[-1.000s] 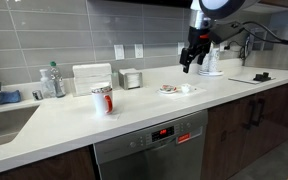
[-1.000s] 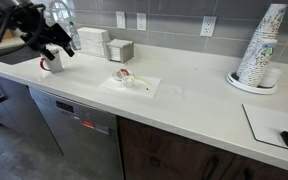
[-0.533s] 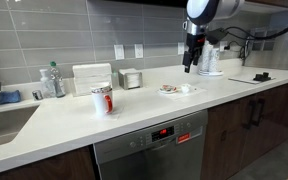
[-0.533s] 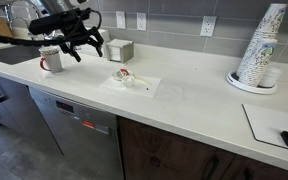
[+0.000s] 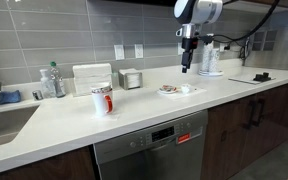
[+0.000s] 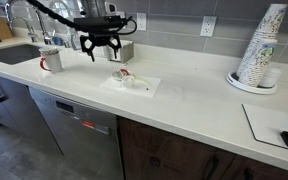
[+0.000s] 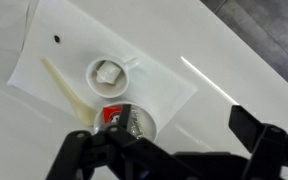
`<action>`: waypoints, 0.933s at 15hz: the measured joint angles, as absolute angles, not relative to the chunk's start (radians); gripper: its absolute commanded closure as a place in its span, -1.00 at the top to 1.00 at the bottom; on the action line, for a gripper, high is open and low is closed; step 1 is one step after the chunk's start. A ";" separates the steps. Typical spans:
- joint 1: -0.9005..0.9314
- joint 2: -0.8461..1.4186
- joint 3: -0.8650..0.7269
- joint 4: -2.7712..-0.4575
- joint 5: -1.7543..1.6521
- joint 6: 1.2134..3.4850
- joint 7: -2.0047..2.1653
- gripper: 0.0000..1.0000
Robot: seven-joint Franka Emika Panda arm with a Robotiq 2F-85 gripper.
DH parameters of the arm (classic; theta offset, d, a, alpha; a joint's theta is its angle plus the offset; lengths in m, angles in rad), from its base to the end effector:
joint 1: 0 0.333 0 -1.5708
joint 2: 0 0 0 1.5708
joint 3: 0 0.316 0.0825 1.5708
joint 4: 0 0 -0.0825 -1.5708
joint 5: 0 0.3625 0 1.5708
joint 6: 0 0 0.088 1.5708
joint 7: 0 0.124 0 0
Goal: Remove the coffee pod from the white teacup and put it on the counter
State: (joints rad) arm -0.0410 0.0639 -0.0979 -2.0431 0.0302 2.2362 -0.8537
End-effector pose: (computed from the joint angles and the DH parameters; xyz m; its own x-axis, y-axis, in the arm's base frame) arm 0.5544 -0.0755 0.4174 0.7594 0.6429 0.0997 0.6374 -0.7659 0.0843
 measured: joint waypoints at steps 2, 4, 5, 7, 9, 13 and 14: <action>-0.063 0.117 -0.098 -1.983 0.052 2.212 -0.910 1.00; -0.091 0.158 -0.098 -1.944 0.063 2.210 -0.949 1.00; -0.102 0.173 -0.098 -1.932 0.065 2.210 -0.959 1.00; -0.112 0.188 -0.098 -1.919 0.067 2.210 -0.967 1.00; -0.112 0.190 -0.096 -1.915 0.068 2.210 -0.967 1.00; -0.113 0.190 -0.094 -1.912 0.067 2.210 -0.967 1.00; -0.113 0.190 -0.092 -1.912 0.067 2.210 -0.967 1.00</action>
State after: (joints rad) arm -0.1130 0.1900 -0.0925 -1.9120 0.0671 2.2103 -0.9667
